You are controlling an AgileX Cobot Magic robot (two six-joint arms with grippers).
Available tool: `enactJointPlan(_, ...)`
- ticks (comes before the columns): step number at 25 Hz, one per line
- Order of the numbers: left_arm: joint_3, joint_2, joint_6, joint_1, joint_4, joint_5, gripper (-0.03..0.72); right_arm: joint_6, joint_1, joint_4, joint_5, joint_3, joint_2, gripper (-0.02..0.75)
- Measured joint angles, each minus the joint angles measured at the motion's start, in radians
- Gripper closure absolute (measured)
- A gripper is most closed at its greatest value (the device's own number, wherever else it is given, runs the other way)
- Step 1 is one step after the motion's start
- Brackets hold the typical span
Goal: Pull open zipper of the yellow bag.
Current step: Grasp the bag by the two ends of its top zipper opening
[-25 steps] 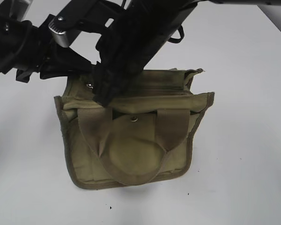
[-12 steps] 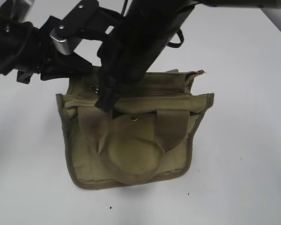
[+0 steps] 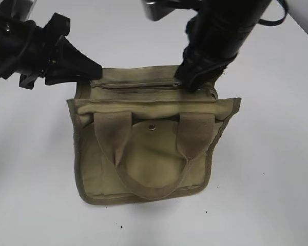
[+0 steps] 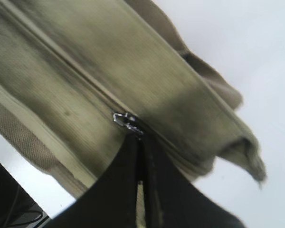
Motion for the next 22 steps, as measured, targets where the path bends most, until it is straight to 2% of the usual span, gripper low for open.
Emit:
enactJointPlan(7, 0.000, 0.000, 0.000, 0.000, 0.002, 0.000, 0.663, 0.051, -0.151, -0.002, 0.127, 0.000, -0.016, 0.736)
enactJointPlan(10, 0.000, 0.000, 0.000, 0.000, 0.003, 0.000, 0.663, 0.061, -0.171, 0.030, 0.131, 0.000, -0.016, 0.736)
enactJointPlan(13, 0.000, -0.001, 0.000, 0.000, 0.008, -0.002, 0.647, 0.076, -0.174, 0.119, 0.132, 0.000, -0.022, 0.723)
enactJointPlan(15, 0.000, -0.009, 0.000, 0.000, 0.015, -0.002, 0.600, 0.099, -0.174, 0.170, 0.132, 0.001, -0.041, 0.677)
enactJointPlan(17, 0.000, -0.029, 0.000, 0.000, 0.021, -0.002, 0.522, 0.133, -0.174, 0.175, 0.132, 0.001, -0.072, 0.587)
enactJointPlan(20, 0.000, -0.089, 0.000, 0.003, 0.053, 0.009, 0.391, 0.201, -0.174, 0.124, 0.134, 0.010, -0.140, 0.438)
enactJointPlan(22, 0.000, -0.146, 0.000, 0.005, 0.104, 0.006, 0.344, 0.236, -0.174, 0.081, 0.134, 0.039, -0.200, 0.377)
